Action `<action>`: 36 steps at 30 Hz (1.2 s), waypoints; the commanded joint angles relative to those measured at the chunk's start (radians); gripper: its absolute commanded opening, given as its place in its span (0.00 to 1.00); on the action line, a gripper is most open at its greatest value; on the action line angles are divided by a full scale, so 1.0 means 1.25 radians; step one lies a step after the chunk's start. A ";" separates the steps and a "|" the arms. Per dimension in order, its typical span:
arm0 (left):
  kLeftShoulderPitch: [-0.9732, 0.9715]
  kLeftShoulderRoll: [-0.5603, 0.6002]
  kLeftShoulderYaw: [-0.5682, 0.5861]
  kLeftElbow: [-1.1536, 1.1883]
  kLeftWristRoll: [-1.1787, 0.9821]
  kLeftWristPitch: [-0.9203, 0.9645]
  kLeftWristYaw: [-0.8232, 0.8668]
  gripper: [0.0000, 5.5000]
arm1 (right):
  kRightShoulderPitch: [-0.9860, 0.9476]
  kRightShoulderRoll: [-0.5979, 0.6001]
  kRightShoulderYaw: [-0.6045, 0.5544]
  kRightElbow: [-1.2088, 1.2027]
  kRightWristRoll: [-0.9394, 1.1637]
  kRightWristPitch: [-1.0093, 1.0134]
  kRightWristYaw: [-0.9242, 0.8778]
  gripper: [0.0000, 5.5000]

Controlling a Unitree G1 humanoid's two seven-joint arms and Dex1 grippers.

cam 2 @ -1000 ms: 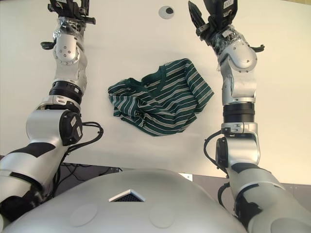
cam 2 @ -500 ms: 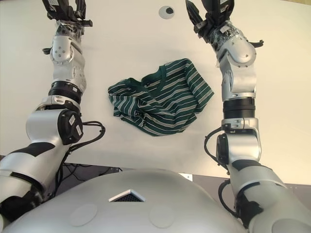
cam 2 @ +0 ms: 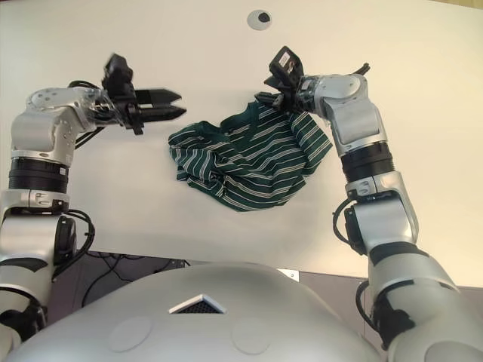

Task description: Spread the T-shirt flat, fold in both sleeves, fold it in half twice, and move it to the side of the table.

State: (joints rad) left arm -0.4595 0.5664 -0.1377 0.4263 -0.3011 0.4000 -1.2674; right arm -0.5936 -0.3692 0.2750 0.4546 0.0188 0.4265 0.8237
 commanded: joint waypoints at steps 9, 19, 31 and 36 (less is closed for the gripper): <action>0.006 -0.005 -0.052 0.013 0.060 -0.023 -0.016 0.37 | -0.065 -0.043 0.059 0.131 -0.095 0.001 0.090 0.30; 0.022 -0.028 -0.121 0.092 0.149 -0.064 0.011 0.11 | -0.039 -0.036 0.059 0.135 -0.097 -0.002 0.096 0.00; -0.226 -0.090 -0.009 0.265 0.195 -0.365 0.270 0.00 | -0.157 0.034 -0.194 0.207 0.039 -0.184 -0.131 0.00; -0.577 -0.115 -0.053 0.519 0.348 -0.543 0.457 0.00 | -0.354 0.043 -0.322 0.368 0.098 -0.335 -0.275 0.00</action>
State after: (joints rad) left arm -1.0112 0.4330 -0.1637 0.9600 0.0466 -0.2128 -0.7762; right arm -0.9103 -0.3216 -0.0867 0.8210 0.1261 0.0686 0.5350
